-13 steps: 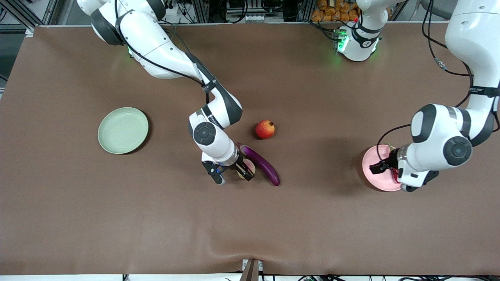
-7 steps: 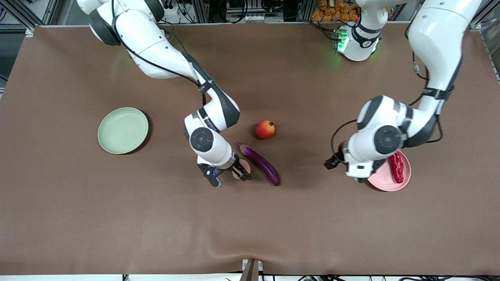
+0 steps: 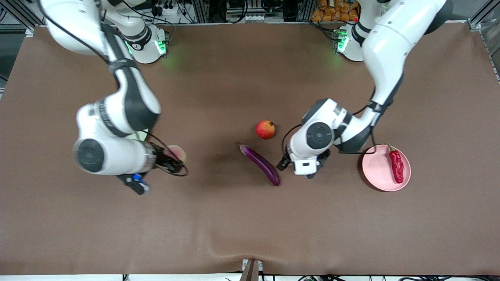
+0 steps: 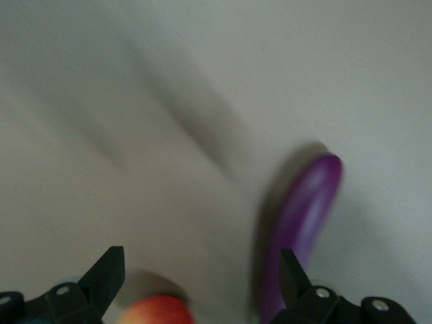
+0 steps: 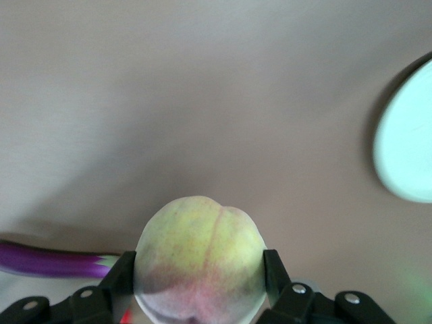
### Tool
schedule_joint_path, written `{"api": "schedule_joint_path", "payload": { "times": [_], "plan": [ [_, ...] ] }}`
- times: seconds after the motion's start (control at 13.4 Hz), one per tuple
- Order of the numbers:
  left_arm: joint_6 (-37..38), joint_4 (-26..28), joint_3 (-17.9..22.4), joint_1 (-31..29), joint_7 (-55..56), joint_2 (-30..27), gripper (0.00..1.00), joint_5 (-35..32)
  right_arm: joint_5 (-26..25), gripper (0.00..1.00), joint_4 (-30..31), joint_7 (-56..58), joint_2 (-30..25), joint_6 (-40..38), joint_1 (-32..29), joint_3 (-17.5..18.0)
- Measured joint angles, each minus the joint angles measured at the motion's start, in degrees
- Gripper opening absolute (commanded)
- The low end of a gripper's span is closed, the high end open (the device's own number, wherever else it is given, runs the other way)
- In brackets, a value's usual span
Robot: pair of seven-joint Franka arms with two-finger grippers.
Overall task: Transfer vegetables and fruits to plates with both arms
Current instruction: 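Carry the peach to the green plate while the left gripper reaches the eggplant, then lower the peach onto the green plate while the left gripper lifts the eggplant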
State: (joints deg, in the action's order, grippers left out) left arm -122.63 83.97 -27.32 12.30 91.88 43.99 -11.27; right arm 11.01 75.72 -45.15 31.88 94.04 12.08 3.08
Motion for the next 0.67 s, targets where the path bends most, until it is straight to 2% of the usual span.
{"api": "schedule_joint_path", "payload": {
  "times": [0.3, 0.45, 0.6, 0.67],
  "plan": [
    [-3.9, -3.7, 8.5, 12.8, 5.7, 3.5, 1.0, 0.0, -2.6, 0.0, 26.4, 23.7, -13.4, 8.0, -8.9, -2.0],
    [-4.7, -6.0, 11.2, 16.8, 7.1, 5.3, 0.97, 0.0, -4.1, 0.0, 36.8, 32.1, -17.7, 12.1, -10.0, -6.6],
    [-6.2, -6.6, 11.7, 18.0, 7.3, 6.7, 0.87, 0.0, -4.3, 0.0, 44.2, 39.6, -19.5, 17.5, -10.1, -11.6],
    [-6.5, -6.7, 11.7, 18.3, 7.3, 7.3, 0.86, 0.0, -4.3, 0.0, 47.5, 42.1, -19.7, 21.3, -10.1, -13.2]
  ]
}}
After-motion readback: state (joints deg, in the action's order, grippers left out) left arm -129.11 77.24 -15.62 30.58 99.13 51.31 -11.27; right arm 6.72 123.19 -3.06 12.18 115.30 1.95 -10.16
